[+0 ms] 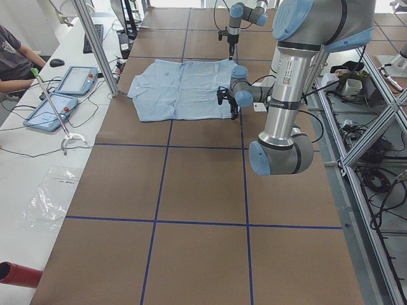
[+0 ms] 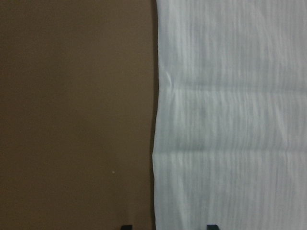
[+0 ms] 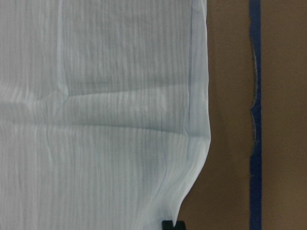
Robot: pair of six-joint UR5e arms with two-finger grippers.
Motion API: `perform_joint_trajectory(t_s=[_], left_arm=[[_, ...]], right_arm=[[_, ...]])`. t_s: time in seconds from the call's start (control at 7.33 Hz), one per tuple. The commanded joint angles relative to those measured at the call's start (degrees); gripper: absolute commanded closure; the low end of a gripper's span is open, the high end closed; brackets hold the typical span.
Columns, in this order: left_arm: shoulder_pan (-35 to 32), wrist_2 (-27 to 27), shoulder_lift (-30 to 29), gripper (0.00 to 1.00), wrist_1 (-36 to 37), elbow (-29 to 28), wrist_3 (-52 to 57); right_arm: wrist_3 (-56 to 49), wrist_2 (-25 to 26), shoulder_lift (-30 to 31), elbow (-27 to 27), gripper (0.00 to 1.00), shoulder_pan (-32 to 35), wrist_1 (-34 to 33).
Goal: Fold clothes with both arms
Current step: 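Close both grippers on the shirt hem corners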
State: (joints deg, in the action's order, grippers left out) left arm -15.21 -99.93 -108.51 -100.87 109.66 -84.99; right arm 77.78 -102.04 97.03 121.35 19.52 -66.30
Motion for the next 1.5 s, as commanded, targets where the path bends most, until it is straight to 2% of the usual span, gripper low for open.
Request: perform_joint_trajectory(t_s=[0.0,0.27,1.36], left_arm=[[0.00,0.00,-0.03,0.55,0.14,0.03,0.00],[0.00,0.00,-0.12,0.58,0.14,-0.06,0.00],[0.88,0.00,-0.47,0.57,0.14,-0.32,-0.88]], right_arm=[[0.00,0.00,0.09,0.03,1.00,0.08,-0.06],[0.00,-0.09,0.18,0.03,1.00,0.43,-0.06],[0.00,-0.09,0.18,0.03,1.00,0.52,-0.06]])
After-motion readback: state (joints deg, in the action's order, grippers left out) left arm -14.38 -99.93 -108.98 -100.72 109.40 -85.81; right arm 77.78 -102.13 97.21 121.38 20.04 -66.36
